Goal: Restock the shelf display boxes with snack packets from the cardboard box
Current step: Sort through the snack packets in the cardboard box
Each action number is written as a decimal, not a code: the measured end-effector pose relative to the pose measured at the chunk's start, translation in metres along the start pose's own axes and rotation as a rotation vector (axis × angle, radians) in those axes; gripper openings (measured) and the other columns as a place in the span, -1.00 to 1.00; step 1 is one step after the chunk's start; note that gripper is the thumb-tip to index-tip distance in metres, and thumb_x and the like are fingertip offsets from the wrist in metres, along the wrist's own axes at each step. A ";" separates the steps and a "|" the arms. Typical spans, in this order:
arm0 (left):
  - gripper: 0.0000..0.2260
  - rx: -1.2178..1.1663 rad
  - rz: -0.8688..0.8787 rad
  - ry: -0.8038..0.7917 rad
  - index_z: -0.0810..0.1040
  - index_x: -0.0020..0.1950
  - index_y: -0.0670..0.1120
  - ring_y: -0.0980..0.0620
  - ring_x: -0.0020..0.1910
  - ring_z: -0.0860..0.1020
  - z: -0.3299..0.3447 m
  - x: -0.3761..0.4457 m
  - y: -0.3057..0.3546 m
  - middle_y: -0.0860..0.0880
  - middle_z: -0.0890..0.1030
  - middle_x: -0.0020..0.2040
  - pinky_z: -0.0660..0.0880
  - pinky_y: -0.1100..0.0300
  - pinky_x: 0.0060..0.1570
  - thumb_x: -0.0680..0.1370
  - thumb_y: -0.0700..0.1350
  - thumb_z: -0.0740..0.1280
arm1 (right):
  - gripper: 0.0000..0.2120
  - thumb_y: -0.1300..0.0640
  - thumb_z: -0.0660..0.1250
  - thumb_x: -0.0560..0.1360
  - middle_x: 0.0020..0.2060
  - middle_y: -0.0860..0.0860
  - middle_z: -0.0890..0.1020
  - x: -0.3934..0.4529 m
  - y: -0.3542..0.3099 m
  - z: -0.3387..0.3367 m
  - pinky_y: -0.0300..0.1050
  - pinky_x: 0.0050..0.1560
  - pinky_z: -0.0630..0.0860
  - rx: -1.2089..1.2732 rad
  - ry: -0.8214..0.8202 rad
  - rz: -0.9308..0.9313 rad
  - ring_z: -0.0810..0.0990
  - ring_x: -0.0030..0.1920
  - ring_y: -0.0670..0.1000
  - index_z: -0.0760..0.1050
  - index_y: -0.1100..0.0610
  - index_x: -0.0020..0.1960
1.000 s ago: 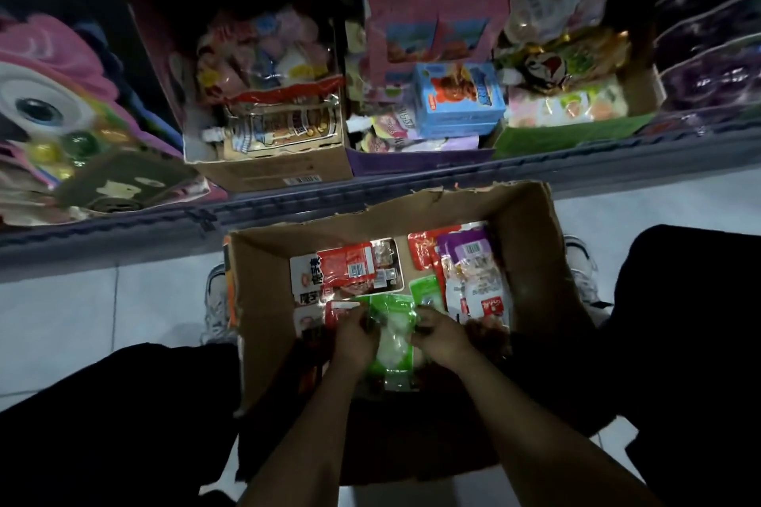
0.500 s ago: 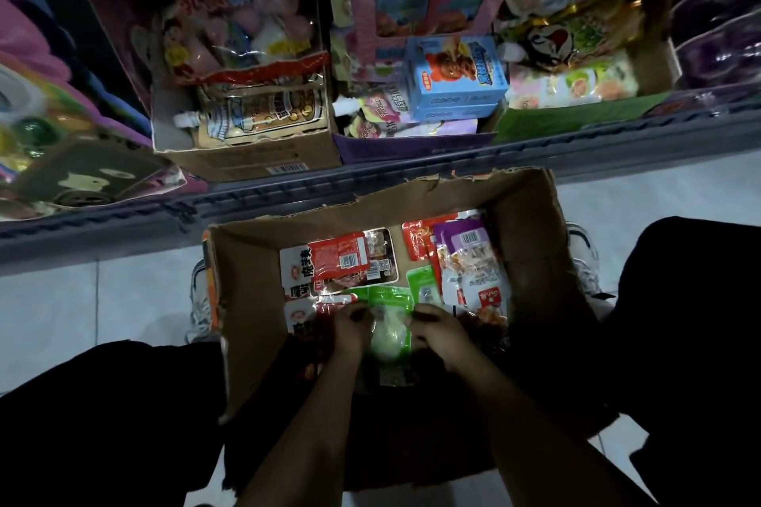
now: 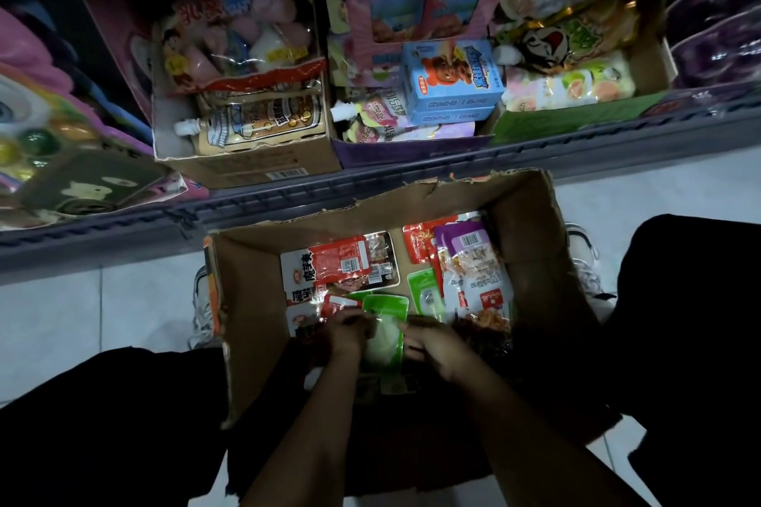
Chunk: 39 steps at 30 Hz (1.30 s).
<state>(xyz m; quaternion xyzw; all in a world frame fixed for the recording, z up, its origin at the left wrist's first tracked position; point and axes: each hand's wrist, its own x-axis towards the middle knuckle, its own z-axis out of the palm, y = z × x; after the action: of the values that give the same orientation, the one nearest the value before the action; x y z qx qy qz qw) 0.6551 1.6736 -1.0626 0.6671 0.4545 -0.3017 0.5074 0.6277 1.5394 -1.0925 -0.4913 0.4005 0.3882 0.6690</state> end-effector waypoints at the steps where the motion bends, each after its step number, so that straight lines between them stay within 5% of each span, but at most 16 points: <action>1: -0.80 -0.020 -0.010 -0.003 0.46 -0.26 -0.07 0.08 -0.31 0.46 0.001 -0.002 0.002 0.00 0.49 -0.29 0.39 0.33 -0.32 0.53 -0.29 0.32 | -0.87 0.25 0.33 0.50 -0.37 0.01 0.42 -0.001 -0.002 0.001 -0.23 -0.37 0.43 0.019 0.022 -0.012 0.37 -0.41 -0.09 0.50 0.23 0.05; 5: -0.90 -0.177 0.021 0.134 0.52 -0.04 -0.16 0.02 -0.22 0.49 0.002 -0.014 0.013 -0.05 0.56 -0.19 0.39 0.27 -0.18 0.49 -0.22 0.40 | -0.83 0.25 0.32 0.51 -0.33 0.04 0.51 -0.011 -0.013 0.002 -0.33 -0.47 0.38 0.079 0.177 -0.087 0.44 -0.35 -0.07 0.52 0.26 0.10; 14: -0.88 -0.267 0.179 -0.050 0.59 -0.21 -0.08 0.10 -0.41 0.53 -0.005 -0.047 0.055 -0.01 0.60 -0.36 0.46 0.33 -0.41 0.52 -0.10 0.37 | -0.92 0.15 0.35 0.50 -0.33 0.03 0.58 -0.050 -0.063 0.009 -0.33 -0.48 0.37 0.120 0.246 -0.321 0.48 -0.39 -0.06 0.56 0.16 -0.09; 20: -0.86 -0.321 0.318 -0.204 0.57 -0.18 -0.09 0.11 -0.44 0.51 -0.015 -0.093 0.098 -0.01 0.61 -0.38 0.43 0.31 -0.41 0.55 -0.09 0.33 | -0.94 0.12 0.32 0.52 -0.19 0.02 0.61 -0.100 -0.106 0.011 -0.24 -0.24 0.51 0.189 0.183 -0.482 0.60 -0.22 -0.01 0.51 0.10 -0.11; 25: -0.64 -0.383 0.460 -0.333 0.54 0.06 -0.16 0.01 -0.08 0.66 -0.030 -0.146 0.126 -0.13 0.66 -0.05 0.59 0.25 -0.06 0.41 0.07 0.38 | -0.87 0.08 0.29 0.54 -0.23 0.07 0.59 -0.158 -0.130 0.012 -0.22 -0.14 0.54 0.260 0.127 -0.665 0.60 -0.20 -0.02 0.50 0.14 -0.12; 31: -0.52 -0.147 0.617 -0.476 0.56 0.01 -0.21 -0.06 0.06 0.58 -0.057 -0.224 0.148 -0.14 0.61 0.00 0.49 0.12 0.15 0.41 0.20 0.26 | -0.59 -0.10 0.31 0.44 0.02 0.12 0.61 -0.231 -0.136 0.011 -0.12 0.11 0.50 0.302 0.004 -0.753 0.60 0.07 0.07 0.51 0.21 0.08; 35: -0.85 0.264 0.860 -0.316 0.62 -0.04 0.03 0.09 0.03 0.56 -0.074 -0.263 0.157 0.08 0.63 0.00 0.42 0.27 -0.05 0.44 0.05 0.41 | -0.89 0.20 0.39 0.45 -0.06 0.10 0.66 -0.270 -0.135 0.020 -0.09 0.09 0.49 0.254 -0.027 -0.826 0.60 0.03 0.10 0.58 0.15 -0.02; 39: -0.77 0.352 1.126 -0.164 0.56 -0.06 0.08 0.12 -0.05 0.49 -0.086 -0.289 0.163 0.12 0.52 -0.04 0.37 0.49 -0.17 0.40 -0.19 0.49 | -0.75 0.36 0.37 0.43 0.05 0.13 0.61 -0.303 -0.138 0.031 -0.07 0.11 0.51 0.179 -0.042 -0.923 0.60 0.03 0.05 0.55 0.11 0.05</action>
<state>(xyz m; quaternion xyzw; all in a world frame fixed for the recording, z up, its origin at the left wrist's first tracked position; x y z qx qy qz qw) 0.6815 1.6573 -0.7209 0.8541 -0.0666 -0.1074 0.5045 0.6435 1.5018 -0.7605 -0.5504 0.1586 0.0239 0.8194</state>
